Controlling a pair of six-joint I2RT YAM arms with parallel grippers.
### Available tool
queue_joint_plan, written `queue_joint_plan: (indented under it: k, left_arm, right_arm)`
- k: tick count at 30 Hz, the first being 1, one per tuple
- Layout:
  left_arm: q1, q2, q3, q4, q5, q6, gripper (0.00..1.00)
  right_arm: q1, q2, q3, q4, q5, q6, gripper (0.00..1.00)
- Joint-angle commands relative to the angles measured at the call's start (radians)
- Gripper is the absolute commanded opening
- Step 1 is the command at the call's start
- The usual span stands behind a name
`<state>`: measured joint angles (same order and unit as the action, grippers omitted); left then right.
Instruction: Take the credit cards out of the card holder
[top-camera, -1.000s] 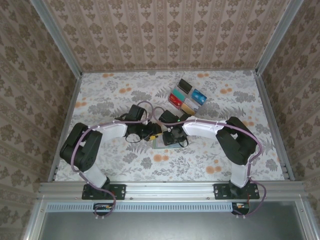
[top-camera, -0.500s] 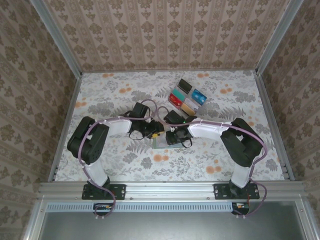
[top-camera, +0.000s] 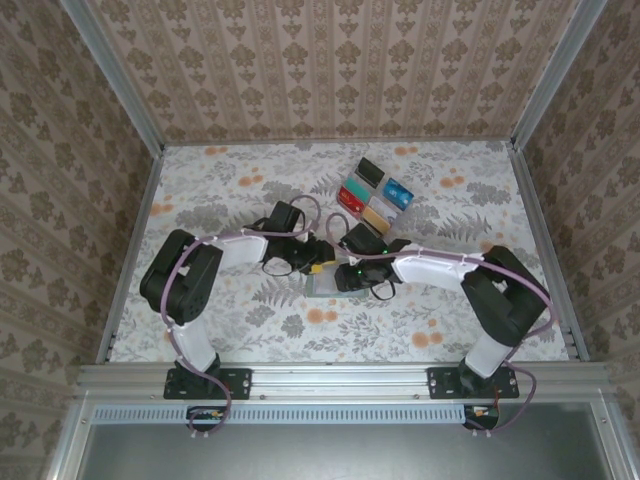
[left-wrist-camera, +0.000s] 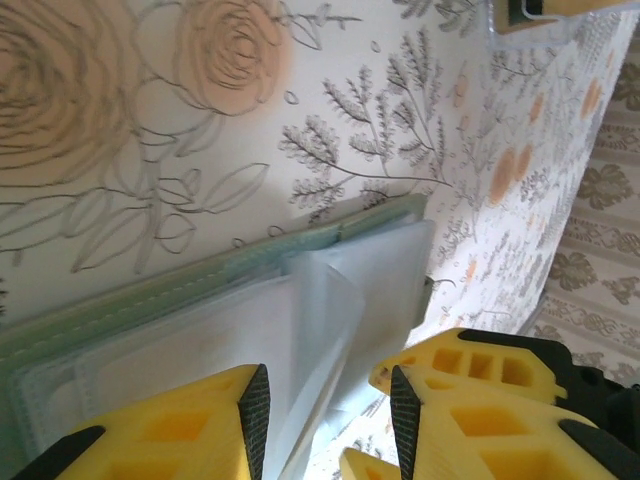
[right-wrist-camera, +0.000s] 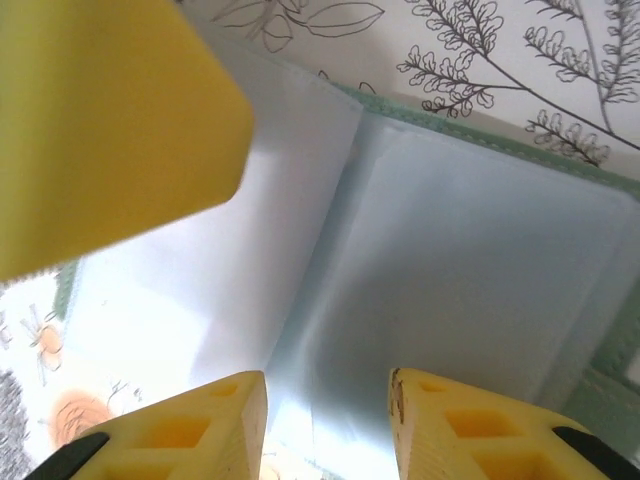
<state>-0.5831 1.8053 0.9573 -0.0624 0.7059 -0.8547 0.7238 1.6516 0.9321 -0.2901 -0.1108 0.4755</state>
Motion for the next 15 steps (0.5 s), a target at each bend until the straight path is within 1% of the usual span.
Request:
queue_joint_plan:
  k: [1,5,8,11,15]
  left_arm:
    - [-0.023,-0.006,0.026,0.033,0.058,0.016,0.4]
    - [-0.051,-0.005,0.04,0.072,0.069,-0.018,0.4]
    - [-0.073,0.01,0.054,0.11,0.073,-0.04,0.41]
    - [-0.098,0.056,0.088,0.112,0.073,-0.047,0.42]
    - [-0.118,0.106,0.12,0.093,0.074,-0.056,0.41]
  right_arm:
    - [-0.011,-0.119,-0.052,0.025,0.068,-0.005,0.43]
    - [-0.064,-0.253,-0.13,0.053,0.171,0.001,0.47]
    - [-0.09,-0.36,-0.151,0.047,0.226,0.005,0.51]
    - [-0.101,-0.406,-0.159,0.043,0.24,0.012,0.54]
    - [-0.103,-0.414,-0.163,0.04,0.224,0.027,0.55]
